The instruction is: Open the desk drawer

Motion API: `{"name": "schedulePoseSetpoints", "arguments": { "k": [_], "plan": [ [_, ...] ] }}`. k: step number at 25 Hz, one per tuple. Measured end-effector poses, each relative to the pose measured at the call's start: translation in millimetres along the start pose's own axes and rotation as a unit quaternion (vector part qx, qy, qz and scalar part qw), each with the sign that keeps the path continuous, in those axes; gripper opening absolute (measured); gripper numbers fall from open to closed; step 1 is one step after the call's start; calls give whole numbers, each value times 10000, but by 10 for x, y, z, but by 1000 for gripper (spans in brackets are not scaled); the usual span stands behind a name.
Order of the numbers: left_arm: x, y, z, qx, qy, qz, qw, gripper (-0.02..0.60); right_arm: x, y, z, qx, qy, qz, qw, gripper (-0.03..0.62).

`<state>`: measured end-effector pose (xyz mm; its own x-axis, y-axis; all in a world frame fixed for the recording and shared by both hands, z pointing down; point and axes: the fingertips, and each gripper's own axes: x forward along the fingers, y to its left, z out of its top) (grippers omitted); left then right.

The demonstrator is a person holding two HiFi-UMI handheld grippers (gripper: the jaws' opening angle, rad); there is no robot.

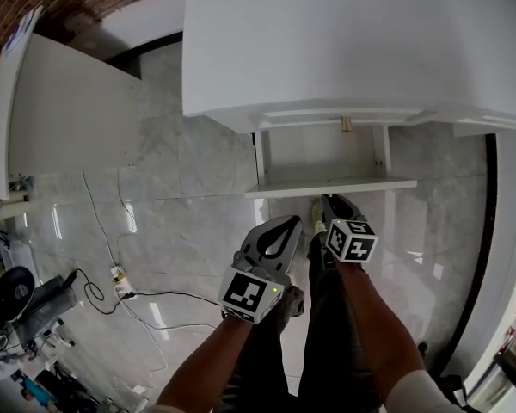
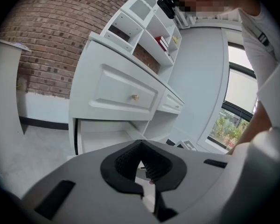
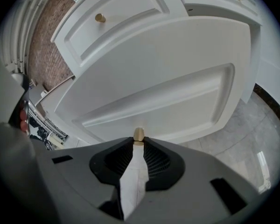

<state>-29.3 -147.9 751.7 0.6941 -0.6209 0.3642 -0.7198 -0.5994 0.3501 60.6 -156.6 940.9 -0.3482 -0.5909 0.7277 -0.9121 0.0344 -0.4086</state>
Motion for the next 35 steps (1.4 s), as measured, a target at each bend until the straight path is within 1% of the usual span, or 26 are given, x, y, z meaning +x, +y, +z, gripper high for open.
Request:
{"name": "schedulePoseSetpoints", "arguments": {
  "k": [9, 18, 21, 26, 29, 35],
  "plan": [
    [-341, -359, -198, -18, 152, -90, 9998, 12, -386, 7, -558, -20, 176, -119, 9998, 75],
    [-525, -629, -210, 43, 216, -216, 9995, 12, -593, 8, -842, -79, 312, -159, 9994, 75],
    [-606, -678, -215, 57, 265, -235, 9994, 12, -657, 11, -926, -11, 343, -158, 9993, 75],
    [-738, -764, -116, 29, 213, -267, 9994, 12, -827, 28, -992, 106, 426, -196, 9988, 77],
    [-819, -827, -60, 34, 291, -278, 9992, 12, -1017, 118, -1003, 57, 500, -176, 9986, 74],
    [-952, -997, 336, 129, 251, -324, 9991, 12, -1570, 476, -758, -61, 402, 48, 9992, 43]
  ]
}}
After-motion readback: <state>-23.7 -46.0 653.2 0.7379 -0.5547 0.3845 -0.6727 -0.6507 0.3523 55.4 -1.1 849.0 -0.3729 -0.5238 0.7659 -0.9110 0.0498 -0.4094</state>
